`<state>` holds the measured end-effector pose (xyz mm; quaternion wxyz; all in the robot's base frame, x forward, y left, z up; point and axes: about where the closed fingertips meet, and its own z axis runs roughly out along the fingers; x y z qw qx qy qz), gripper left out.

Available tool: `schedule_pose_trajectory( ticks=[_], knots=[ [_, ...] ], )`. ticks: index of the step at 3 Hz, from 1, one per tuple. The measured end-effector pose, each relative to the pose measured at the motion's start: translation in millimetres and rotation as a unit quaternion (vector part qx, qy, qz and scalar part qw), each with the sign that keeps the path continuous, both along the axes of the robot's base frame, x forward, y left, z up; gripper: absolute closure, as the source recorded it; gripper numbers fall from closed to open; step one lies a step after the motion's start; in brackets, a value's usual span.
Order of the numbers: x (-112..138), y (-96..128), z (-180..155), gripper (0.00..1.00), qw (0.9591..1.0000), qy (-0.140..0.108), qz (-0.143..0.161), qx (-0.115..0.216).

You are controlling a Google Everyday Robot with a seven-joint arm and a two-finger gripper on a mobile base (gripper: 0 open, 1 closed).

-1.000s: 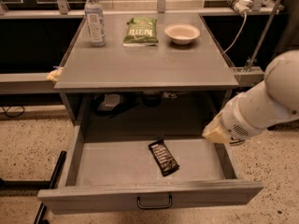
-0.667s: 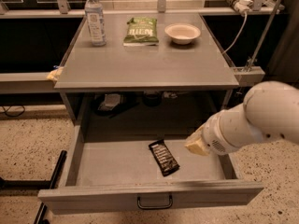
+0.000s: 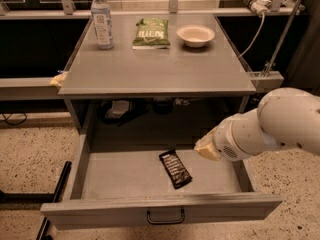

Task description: Pick rxbar chocolate from top drawer and place on counter

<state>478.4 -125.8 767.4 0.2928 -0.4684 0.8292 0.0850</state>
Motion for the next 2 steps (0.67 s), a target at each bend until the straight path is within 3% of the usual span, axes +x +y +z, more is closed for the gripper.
schedule_pose_trajectory(
  ticks=[1, 2],
  knots=[
    [-2.4, 25.7, -14.7, 1.0, 0.9998, 0.002, 0.014, 0.016],
    [-3.4, 56.3, -30.2, 0.82, 0.9986, 0.009, 0.032, 0.041]
  ],
)
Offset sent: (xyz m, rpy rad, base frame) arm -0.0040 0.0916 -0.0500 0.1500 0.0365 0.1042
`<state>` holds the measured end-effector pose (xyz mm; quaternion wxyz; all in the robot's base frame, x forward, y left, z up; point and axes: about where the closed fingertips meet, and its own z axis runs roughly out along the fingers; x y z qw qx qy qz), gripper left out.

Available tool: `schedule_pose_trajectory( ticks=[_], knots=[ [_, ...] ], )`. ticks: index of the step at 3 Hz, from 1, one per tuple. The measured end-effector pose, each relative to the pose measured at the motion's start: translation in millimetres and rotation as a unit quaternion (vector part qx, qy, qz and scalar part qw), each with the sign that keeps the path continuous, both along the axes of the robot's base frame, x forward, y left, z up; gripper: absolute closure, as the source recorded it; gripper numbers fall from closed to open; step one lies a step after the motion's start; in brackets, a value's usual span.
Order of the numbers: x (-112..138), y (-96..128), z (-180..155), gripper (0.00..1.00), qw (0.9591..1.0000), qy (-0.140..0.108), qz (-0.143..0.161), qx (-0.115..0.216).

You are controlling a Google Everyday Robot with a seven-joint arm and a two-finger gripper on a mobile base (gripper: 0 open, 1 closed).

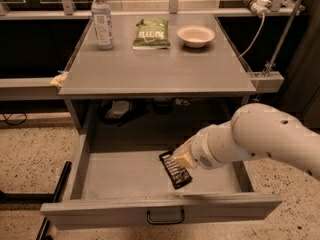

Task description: Pick rxbar chocolate from top drawer and place on counter

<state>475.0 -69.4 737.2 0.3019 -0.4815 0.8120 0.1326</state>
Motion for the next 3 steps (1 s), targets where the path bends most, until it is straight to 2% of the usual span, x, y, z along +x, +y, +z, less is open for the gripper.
schedule_pose_trajectory(
  ticks=[1, 2, 3],
  knots=[
    [0.3, 26.1, -10.8, 0.59, 0.9995, -0.002, 0.021, 0.025],
    [7.3, 38.8, -20.8, 0.36, 0.9983, -0.016, 0.034, 0.044],
    [19.5, 41.1, -31.8, 0.13, 0.9968, -0.034, 0.043, 0.059]
  ],
)
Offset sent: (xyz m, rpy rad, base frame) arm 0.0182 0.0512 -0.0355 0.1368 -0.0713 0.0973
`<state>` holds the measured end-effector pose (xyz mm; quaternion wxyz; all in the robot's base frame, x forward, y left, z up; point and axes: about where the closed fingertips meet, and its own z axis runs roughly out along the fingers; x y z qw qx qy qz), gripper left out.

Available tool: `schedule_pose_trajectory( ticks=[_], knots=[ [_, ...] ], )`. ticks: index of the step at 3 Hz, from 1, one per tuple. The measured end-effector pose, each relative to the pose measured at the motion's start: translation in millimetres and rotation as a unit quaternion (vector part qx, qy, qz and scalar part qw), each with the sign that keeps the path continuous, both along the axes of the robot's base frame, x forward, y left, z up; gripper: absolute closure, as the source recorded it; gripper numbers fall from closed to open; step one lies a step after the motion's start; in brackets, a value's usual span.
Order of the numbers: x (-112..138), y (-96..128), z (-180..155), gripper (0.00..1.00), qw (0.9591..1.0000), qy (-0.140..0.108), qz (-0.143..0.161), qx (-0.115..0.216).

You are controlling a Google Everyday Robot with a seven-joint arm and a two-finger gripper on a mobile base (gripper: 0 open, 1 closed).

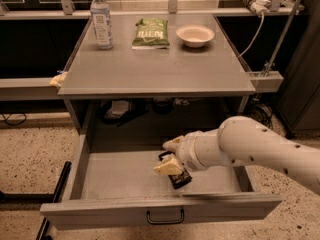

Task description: Pick rxbar chocolate from top drawer and place on counter

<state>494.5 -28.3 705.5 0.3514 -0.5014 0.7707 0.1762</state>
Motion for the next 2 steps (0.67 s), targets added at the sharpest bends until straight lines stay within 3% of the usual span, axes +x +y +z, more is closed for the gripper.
schedule_pose_trajectory(
  ticks=[1, 2],
  knots=[
    [11.4, -1.9, -13.2, 0.03, 1.0, -0.006, 0.001, 0.007],
    [18.6, -1.1, -28.8, 0.03, 0.9999, -0.004, 0.004, 0.009]
  ],
)
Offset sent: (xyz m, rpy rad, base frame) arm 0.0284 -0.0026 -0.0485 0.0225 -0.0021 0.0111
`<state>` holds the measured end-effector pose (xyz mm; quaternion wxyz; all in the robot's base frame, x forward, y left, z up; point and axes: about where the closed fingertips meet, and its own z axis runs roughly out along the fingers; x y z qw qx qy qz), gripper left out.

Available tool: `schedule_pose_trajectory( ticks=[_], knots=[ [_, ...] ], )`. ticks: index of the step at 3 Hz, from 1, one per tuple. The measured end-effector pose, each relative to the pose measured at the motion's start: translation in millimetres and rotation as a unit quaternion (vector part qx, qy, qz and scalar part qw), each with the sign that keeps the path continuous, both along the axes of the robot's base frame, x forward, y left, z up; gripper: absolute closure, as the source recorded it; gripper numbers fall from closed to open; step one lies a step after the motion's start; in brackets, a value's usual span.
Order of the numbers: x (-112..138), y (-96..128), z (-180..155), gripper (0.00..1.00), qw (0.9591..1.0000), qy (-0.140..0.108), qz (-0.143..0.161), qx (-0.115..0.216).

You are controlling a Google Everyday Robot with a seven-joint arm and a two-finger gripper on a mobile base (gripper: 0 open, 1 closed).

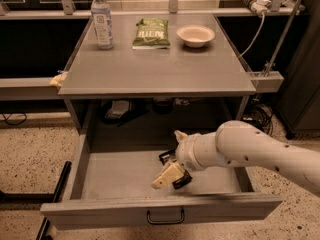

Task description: Pick rxbar chocolate from top drawer and place on counter

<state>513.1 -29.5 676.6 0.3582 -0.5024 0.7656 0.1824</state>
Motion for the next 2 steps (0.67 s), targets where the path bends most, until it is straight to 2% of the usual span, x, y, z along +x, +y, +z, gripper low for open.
schedule_pose_trajectory(
  ticks=[2],
  knots=[
    [14.7, -2.2, -37.2, 0.03, 0.9996, 0.009, -0.009, -0.024]
  ],
)
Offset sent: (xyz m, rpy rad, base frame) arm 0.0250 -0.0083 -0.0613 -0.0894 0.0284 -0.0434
